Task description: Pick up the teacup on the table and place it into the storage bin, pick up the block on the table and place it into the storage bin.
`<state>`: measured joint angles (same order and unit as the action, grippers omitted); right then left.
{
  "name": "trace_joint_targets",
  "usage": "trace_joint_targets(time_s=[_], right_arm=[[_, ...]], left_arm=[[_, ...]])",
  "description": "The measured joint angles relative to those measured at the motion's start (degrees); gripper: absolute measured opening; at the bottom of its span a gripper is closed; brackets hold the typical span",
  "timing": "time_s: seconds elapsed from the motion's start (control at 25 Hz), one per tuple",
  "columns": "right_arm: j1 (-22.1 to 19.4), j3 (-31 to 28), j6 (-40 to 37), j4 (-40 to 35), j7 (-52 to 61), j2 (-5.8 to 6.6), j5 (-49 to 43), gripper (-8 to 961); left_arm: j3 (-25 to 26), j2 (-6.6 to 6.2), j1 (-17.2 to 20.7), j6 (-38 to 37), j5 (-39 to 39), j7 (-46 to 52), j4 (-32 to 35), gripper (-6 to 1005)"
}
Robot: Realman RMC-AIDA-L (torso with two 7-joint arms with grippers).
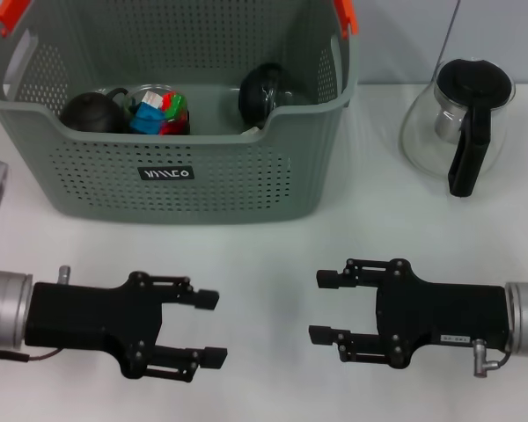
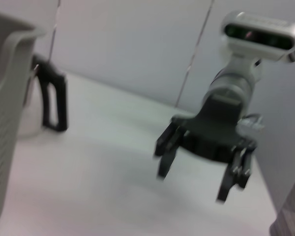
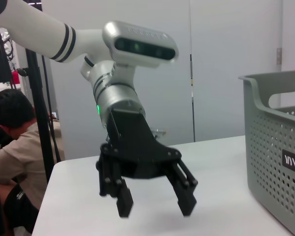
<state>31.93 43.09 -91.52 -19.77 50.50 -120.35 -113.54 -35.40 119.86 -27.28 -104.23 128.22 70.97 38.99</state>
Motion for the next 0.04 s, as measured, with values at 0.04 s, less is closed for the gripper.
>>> trace_joint_targets(time_s=[0.04], right_arm=[[-0.08, 0.0, 0.02, 0.02, -0.02, -0.04, 0.03, 701]], left_arm=[[0.03, -0.02, -0.02, -0.7, -0.89, -0.96, -0.06, 752]])
